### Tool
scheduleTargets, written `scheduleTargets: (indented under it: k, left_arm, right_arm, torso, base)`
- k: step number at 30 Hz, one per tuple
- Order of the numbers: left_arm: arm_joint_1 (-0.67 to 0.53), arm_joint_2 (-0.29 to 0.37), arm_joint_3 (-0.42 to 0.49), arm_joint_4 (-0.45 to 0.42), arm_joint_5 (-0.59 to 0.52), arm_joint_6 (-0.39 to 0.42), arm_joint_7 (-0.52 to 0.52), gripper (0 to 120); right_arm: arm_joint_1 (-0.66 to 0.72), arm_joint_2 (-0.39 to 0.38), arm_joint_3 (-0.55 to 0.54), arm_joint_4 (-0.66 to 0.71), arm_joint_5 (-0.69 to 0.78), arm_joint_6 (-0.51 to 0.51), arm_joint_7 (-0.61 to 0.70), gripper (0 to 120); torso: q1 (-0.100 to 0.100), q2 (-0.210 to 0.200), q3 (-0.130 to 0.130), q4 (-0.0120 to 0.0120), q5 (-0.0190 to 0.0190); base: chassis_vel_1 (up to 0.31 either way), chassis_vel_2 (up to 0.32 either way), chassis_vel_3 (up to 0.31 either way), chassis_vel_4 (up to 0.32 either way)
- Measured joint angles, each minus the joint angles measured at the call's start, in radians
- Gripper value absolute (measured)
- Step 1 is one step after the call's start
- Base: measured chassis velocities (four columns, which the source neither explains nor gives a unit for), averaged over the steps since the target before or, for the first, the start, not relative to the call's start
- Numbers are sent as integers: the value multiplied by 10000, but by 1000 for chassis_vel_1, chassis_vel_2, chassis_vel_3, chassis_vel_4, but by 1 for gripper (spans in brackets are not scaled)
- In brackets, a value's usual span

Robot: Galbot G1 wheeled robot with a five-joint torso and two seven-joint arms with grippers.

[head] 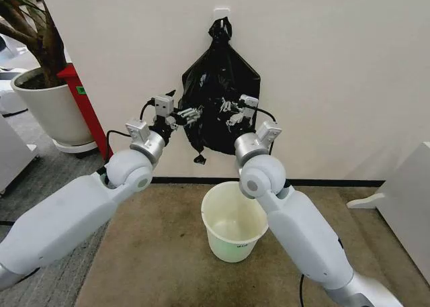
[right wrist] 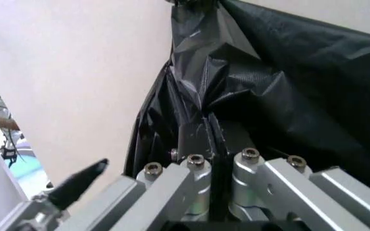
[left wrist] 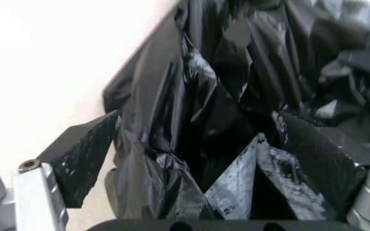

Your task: Place the garbage bag over the trash bin.

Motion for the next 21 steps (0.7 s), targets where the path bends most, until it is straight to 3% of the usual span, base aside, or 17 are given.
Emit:
scheduleTargets:
  k: [10,21]
  left_arm:
    - [-444,334,268,-290,424,1313,47,94]
    - [-630,247,436,1,623,1593,-23,94]
  right_arm:
    - [-199,-57,252,0,-85,38,-109,0]
    - [-193,1,182,28,-115,58,-149,0]
  torso:
    - [0,2,0,0,-1]
    - [0,2,0,1,-2]
  base:
    - [0,0,0,0]
    - [0,0,0,0]
